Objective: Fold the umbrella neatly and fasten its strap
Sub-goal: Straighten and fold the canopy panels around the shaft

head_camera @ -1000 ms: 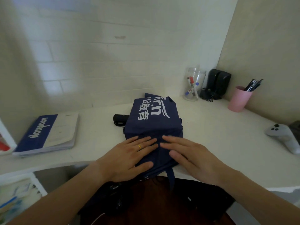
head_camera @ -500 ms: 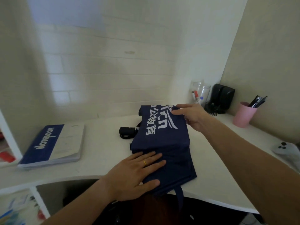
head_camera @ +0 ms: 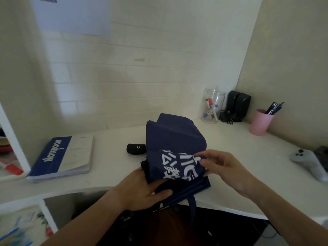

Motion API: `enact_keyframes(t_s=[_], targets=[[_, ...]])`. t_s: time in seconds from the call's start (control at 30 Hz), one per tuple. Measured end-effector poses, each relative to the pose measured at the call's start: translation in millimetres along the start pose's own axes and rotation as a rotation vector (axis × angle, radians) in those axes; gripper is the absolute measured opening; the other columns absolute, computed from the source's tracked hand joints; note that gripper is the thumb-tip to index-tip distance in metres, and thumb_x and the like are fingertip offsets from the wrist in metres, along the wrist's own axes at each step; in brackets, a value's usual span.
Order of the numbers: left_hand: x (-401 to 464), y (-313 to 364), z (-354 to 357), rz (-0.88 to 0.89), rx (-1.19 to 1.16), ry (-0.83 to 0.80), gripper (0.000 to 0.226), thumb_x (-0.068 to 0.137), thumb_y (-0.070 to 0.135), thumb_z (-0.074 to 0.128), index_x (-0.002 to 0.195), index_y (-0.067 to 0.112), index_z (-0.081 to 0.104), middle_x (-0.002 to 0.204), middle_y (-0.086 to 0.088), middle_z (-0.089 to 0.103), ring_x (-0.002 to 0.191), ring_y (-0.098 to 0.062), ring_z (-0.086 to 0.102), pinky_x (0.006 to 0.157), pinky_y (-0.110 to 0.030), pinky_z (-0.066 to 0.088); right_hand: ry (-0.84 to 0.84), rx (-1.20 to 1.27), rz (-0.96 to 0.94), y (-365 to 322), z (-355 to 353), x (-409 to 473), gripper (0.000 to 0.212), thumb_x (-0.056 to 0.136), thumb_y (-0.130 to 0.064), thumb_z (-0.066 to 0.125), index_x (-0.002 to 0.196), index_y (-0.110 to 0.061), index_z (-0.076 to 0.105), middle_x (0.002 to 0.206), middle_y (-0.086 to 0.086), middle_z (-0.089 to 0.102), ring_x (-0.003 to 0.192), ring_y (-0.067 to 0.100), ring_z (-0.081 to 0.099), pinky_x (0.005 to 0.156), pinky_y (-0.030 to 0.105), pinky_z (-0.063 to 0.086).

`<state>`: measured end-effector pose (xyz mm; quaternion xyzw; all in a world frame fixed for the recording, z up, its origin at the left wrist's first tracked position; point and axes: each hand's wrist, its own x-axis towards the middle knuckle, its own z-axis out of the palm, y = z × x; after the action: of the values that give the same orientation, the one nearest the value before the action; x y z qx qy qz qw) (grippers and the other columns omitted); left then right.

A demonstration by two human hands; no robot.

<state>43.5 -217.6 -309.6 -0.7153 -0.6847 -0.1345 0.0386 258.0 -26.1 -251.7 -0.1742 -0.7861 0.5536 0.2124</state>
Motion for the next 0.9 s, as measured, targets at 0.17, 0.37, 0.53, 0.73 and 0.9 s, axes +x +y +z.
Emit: enact_keyframes(t_s=[0.17, 0.37, 0.53, 0.73, 0.9], targets=[[-1.5, 5.1, -8.6, 0.025, -0.027, 0.032, 0.051, 0.103, 0.060, 0.039, 0.146, 0.034, 0.046, 0.149, 0.008, 0.053, 0.133, -0.012, 0.047, 0.112, -0.013, 0.026, -0.021, -0.150, -0.048, 19.3, 4.9, -13.0, 0.030, 0.078, -0.003, 0.083, 0.101, -0.019, 0.075, 0.100, 0.005, 0.077, 0.094, 0.022, 0.074, 0.089, 0.042, 0.059], [3.8, 8.5, -24.3, 0.058, -0.087, 0.063, 0.041, 0.099, 0.049, 0.055, 0.136, 0.032, 0.058, 0.136, 0.019, 0.057, 0.123, -0.005, 0.049, 0.109, -0.012, 0.031, -0.035, -0.343, -0.128, 19.7, 2.5, -8.5, 0.030, 0.077, -0.007, 0.082, 0.096, -0.029, 0.075, 0.095, -0.001, 0.074, 0.085, 0.017, 0.070, 0.081, 0.039, 0.058], [10.6, -13.6, -18.5, 0.086, 0.129, -0.082, 0.018, 0.096, 0.026, 0.051, 0.105, 0.026, 0.065, 0.099, 0.007, 0.073, 0.097, -0.015, 0.061, 0.102, -0.028, 0.047, -0.077, -0.251, -0.016, 23.6, 4.5, 3.4, 0.012, 0.084, -0.026, 0.075, 0.095, -0.030, 0.078, 0.100, -0.005, 0.074, 0.097, 0.014, 0.068, 0.088, 0.034, 0.056], [-18.8, -1.1, -33.9, -0.469, -0.136, 0.662, 0.018, 0.099, 0.014, 0.053, 0.099, 0.026, 0.066, 0.100, 0.010, 0.067, 0.090, -0.006, 0.061, 0.084, -0.034, 0.053, 0.049, -0.288, 0.002, 26.5, 15.3, 3.9, 0.020, 0.097, -0.032, 0.061, 0.090, -0.026, 0.078, 0.091, -0.011, 0.075, 0.085, 0.001, 0.066, 0.077, 0.018, 0.047], [25.3, 54.6, -21.3, -0.071, 0.102, 0.230, 0.043, 0.108, 0.039, 0.031, 0.148, 0.030, 0.044, 0.156, 0.010, 0.041, 0.144, -0.010, 0.036, 0.122, -0.031, 0.027, 0.037, -0.347, 0.016, 26.5, 13.3, 8.6, 0.014, 0.087, -0.018, 0.072, 0.093, -0.030, 0.077, 0.090, -0.007, 0.075, 0.085, 0.005, 0.068, 0.081, 0.025, 0.053]])
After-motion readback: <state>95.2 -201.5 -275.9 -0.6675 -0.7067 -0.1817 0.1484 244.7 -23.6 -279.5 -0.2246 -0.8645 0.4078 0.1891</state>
